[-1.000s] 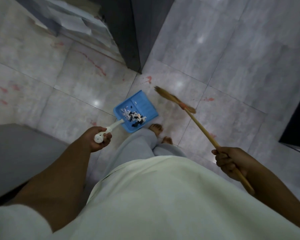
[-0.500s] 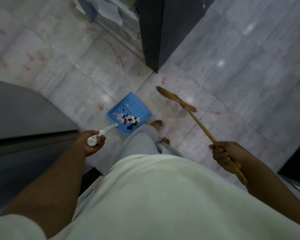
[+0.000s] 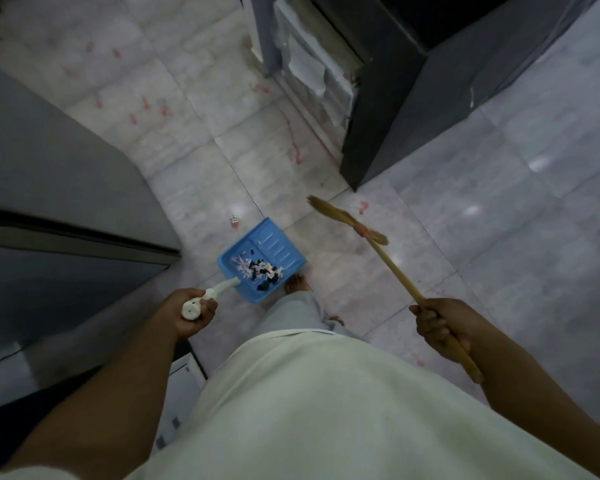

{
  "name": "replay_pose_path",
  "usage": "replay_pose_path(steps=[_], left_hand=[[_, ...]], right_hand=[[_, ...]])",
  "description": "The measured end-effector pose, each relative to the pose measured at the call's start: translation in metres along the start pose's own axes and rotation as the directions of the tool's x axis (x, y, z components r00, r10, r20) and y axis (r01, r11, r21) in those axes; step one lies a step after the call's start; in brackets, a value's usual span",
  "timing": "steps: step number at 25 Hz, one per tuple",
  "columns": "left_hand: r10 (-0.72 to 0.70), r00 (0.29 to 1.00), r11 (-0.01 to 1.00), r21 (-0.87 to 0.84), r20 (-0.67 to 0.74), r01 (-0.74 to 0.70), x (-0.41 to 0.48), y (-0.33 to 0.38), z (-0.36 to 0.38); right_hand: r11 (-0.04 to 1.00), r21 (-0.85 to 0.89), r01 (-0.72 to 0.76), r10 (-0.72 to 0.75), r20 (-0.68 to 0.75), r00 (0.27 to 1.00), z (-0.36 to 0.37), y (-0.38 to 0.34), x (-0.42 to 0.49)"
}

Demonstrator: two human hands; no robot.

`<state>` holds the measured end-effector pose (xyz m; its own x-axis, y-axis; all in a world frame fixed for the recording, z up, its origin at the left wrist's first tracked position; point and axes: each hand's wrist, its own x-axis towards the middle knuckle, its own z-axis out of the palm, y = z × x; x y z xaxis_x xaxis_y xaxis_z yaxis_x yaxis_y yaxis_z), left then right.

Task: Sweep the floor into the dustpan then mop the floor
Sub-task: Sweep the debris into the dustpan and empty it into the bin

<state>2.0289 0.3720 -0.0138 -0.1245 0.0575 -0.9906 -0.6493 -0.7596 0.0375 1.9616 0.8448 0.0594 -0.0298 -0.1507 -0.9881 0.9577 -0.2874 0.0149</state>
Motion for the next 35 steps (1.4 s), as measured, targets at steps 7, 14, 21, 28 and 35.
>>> replay_pose_path(steps=[7,14,21,28,35], left_hand=[[0.012,0.998,0.983,-0.182,0.060,-0.001,0.005,0.020,-0.008],[0.036,0.996,0.962,-0.272,0.084,-0.012,0.000,0.063,-0.001],[0.077,0.991,0.928,-0.372,0.112,-0.030,-0.006,0.105,0.015],[0.119,0.990,0.875,-0.479,0.073,-0.070,0.000,0.168,0.058],[0.186,0.979,0.770,-0.631,0.081,-0.094,-0.008,0.246,0.117]], right_hand=[[0.987,-0.157,0.032,-0.037,-0.028,0.999,0.070,-0.041,-0.009],[0.963,-0.268,0.034,-0.045,-0.033,0.998,0.142,-0.093,-0.014],[0.918,-0.394,0.053,-0.052,0.013,0.999,0.215,-0.156,-0.003],[0.889,-0.458,0.007,0.022,0.058,0.998,0.297,-0.253,0.027],[0.817,-0.574,-0.052,0.112,0.070,0.991,0.389,-0.364,0.033]])
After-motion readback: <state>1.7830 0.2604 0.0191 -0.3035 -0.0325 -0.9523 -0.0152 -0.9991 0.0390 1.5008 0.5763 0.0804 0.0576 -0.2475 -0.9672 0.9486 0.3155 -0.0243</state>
